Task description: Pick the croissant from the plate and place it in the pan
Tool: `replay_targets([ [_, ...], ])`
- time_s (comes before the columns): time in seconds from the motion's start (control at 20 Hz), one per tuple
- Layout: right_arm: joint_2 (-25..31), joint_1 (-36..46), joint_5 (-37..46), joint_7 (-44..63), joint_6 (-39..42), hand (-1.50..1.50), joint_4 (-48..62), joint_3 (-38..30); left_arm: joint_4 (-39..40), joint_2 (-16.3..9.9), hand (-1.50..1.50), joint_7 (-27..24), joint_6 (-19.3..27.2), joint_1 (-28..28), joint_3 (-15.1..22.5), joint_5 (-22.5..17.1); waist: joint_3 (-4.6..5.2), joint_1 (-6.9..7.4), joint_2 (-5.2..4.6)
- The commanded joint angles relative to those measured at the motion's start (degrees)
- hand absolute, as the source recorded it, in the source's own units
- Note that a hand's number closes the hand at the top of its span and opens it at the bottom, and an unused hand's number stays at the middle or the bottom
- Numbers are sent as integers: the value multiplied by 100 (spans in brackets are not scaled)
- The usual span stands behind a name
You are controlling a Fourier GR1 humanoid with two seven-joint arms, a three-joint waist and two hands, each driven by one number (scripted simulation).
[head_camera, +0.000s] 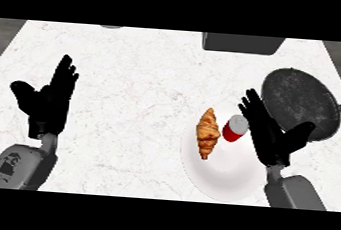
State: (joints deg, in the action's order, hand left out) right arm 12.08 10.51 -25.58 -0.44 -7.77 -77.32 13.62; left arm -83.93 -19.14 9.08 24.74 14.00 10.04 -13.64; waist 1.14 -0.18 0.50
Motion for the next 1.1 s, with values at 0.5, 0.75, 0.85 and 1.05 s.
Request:
replay_targets([
  [0.5, 1690, 2885, 5144, 123, -741, -150, 472, 2405, -171, 545, 0, 304, -1482, -128, 971, -792, -77, 465, -64],
  [0.75, 928, 3274, 6282, 829, -472, -150, 843, 3365, -358, 467, 0, 12, -1731, -719, 938, -922, -98, 269, -32],
  [0.85, 909, 3649, 6485, 1674, 575, -150, 1072, 3768, -233, 520, 0, 214, -1664, -447, 905, -951, -72, 289, -9],
  [1.05, 721, 3908, 7025, 2651, 1831, -150, 1782, 4443, -184, 452, 0, -67, -1792, -674, 1008, -813, -60, 360, -22],
])
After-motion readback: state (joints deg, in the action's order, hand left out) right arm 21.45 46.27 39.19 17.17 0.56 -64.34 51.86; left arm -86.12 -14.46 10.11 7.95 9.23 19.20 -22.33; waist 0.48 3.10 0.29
